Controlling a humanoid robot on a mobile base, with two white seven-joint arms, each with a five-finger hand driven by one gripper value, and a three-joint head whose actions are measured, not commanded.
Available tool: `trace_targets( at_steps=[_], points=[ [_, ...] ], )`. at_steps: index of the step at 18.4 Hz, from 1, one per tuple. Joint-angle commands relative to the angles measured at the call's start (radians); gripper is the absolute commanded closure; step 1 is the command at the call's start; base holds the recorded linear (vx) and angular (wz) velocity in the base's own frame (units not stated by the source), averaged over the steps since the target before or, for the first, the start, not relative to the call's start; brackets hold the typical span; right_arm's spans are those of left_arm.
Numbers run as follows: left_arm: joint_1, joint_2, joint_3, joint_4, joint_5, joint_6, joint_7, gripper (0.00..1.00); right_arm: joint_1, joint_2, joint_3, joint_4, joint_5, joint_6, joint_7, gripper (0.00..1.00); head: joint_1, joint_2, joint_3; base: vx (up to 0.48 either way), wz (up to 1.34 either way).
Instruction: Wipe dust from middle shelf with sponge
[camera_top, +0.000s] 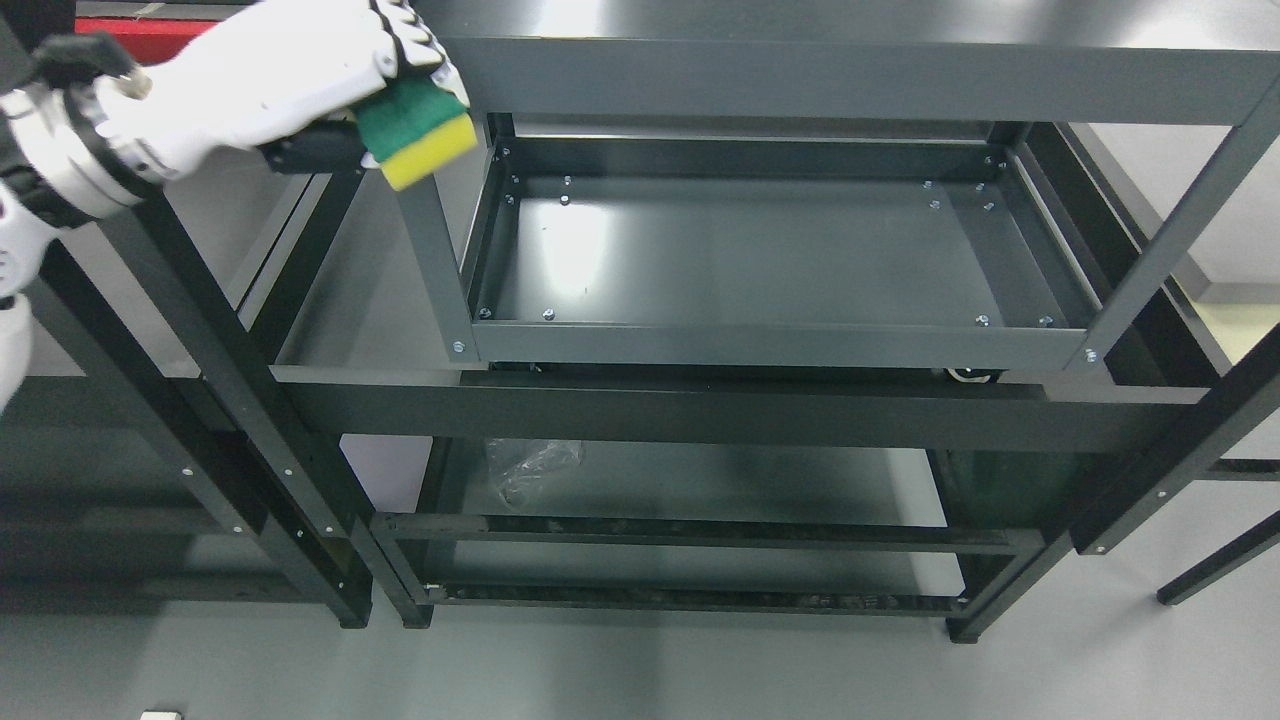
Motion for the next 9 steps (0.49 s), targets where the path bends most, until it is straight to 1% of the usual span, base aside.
trace_targets(
  at_steps=[1, 2, 4, 6, 7, 9],
  points=[
    [-0.035, -0.107, 0.025, -0.095, 0.242, 0.001, 0.043, 0.95, 0.0, -0.017, 0.0, -0.017, 0.0, 0.073, 0.0, 0.0, 0.0, 0.0, 0.0, 0.0, 0.0],
    [-0.037, -0.164, -0.007, -0.095, 0.248, 0.001, 0.06, 0.95, 0.0, -0.017, 0.0, -0.017, 0.0, 0.073, 0.0, 0.0, 0.0, 0.0, 0.0, 0.0, 0.0],
    [-0.005, -0.335, -0.11, -0.093, 0.25, 0.001, 0.065, 0.95, 0.0, -0.017, 0.0, -0.017, 0.0, 0.073, 0.0, 0.0, 0.0, 0.0, 0.0, 0.0, 0.0],
    [0.073, -0.522, -0.217, -0.087, 0.237, 0.001, 0.065, 0.96, 0.0, -0.017, 0.0, -0.017, 0.0, 0.073, 0.0, 0.0, 0.0, 0.0, 0.0, 0.0, 0.0],
    [0.107, -0.576, -0.265, -0.079, 0.214, 0.001, 0.065, 0.96, 0.0, -0.017, 0.0, -0.017, 0.0, 0.073, 0.0, 0.0, 0.0, 0.0, 0.0, 0.0, 0.0],
    [0.176, -0.576, -0.369, -0.006, 0.156, 0.001, 0.073, 0.96, 0.0, -0.017, 0.0, -0.017, 0.0, 0.073, 0.0, 0.0, 0.0, 0.0, 0.0, 0.0, 0.0]
  ],
)
